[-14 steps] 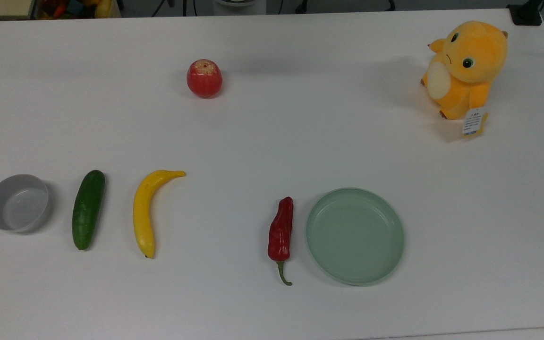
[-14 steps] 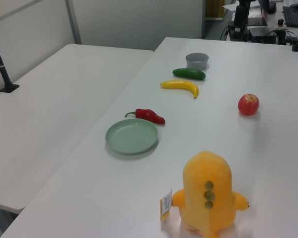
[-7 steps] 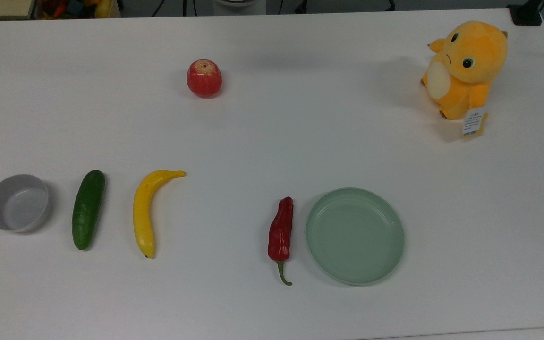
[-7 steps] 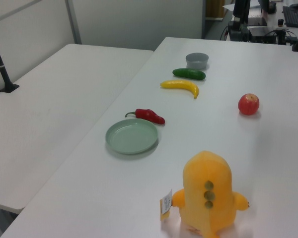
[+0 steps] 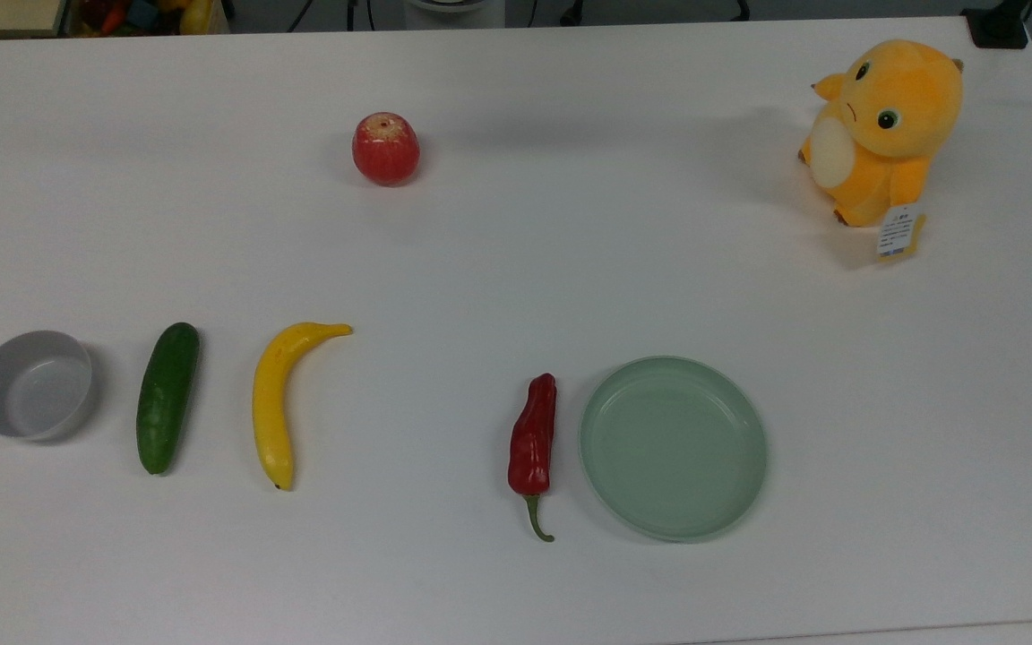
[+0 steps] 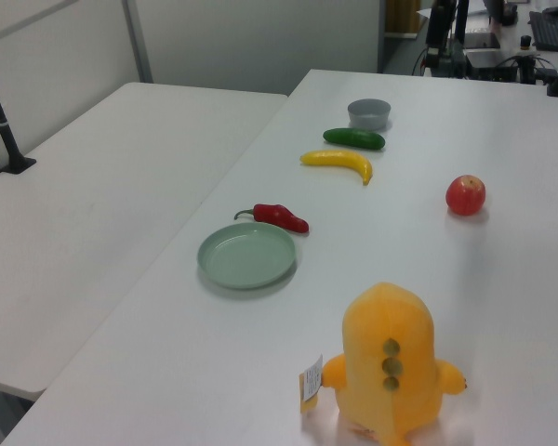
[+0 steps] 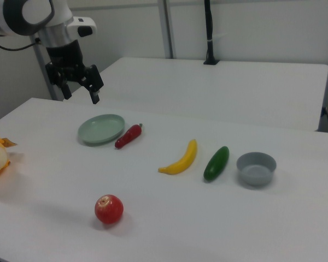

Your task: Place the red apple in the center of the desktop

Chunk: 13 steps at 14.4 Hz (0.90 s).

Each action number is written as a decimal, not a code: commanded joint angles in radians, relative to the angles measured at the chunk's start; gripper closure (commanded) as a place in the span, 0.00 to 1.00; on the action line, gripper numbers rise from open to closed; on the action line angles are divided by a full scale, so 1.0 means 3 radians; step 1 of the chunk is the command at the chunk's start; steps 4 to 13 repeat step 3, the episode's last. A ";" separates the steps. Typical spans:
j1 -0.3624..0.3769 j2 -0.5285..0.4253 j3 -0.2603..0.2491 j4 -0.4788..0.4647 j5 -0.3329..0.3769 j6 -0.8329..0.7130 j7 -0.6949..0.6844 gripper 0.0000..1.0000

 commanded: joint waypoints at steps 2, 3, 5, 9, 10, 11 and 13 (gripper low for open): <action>0.0046 0.0047 -0.0023 0.0047 -0.0024 0.0033 0.0017 0.00; 0.0046 0.0047 -0.0018 0.0042 -0.0024 0.0033 0.0017 0.00; 0.0046 0.0047 -0.0018 0.0042 -0.0024 0.0033 0.0017 0.00; 0.0046 0.0047 -0.0018 0.0042 -0.0024 0.0033 0.0017 0.00; 0.0046 0.0047 -0.0018 0.0042 -0.0024 0.0033 0.0017 0.00; 0.0046 0.0047 -0.0018 0.0042 -0.0024 0.0033 0.0017 0.00; 0.0046 0.0047 -0.0018 0.0042 -0.0024 0.0033 0.0017 0.00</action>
